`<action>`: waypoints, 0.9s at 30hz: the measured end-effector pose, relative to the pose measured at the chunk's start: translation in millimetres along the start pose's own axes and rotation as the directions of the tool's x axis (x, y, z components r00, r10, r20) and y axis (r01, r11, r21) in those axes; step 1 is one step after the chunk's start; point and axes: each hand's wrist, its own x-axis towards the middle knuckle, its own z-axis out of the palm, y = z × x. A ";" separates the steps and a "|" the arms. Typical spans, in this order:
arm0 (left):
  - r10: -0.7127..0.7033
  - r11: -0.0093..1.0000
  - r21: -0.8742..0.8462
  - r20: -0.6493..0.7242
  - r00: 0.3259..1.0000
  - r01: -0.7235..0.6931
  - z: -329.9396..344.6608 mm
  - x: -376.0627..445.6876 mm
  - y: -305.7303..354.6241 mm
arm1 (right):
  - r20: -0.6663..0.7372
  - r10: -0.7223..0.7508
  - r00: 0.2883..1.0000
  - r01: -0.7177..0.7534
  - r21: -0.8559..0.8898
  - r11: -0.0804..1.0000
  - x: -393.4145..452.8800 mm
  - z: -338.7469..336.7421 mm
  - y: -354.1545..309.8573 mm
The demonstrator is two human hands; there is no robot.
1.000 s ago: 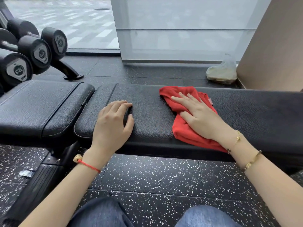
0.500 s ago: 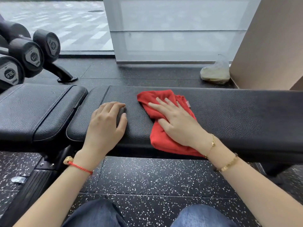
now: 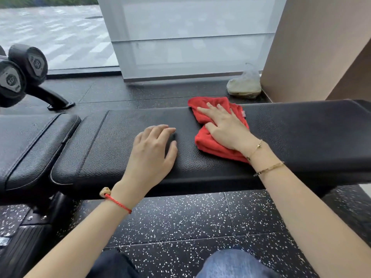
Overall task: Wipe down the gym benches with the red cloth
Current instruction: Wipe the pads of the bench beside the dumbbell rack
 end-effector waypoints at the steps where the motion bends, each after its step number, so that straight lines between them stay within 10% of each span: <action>1: -0.003 1.000 0.001 -0.001 1.000 0.003 0.6 -0.4 0.7 | 0.008 -0.026 1.000 0.026 0.008 1.000 -5.5 0.0 0.5; 8: -0.020 0.999 -0.037 0.004 1.000 0.020 -0.4 -4.7 1.6 | -0.023 -0.168 0.986 0.169 0.045 0.985 -64.8 -11.1 31.6; 17: -0.042 0.999 -0.007 0.010 0.999 0.042 2.1 -4.7 6.0 | -0.067 0.162 0.984 -0.162 0.004 0.987 -14.2 -43.3 104.8; 27: -0.034 0.999 -0.019 0.031 0.999 0.035 -3.6 -5.1 8.3 | 0.034 -0.242 0.970 0.241 0.035 0.970 -50.3 -8.2 31.1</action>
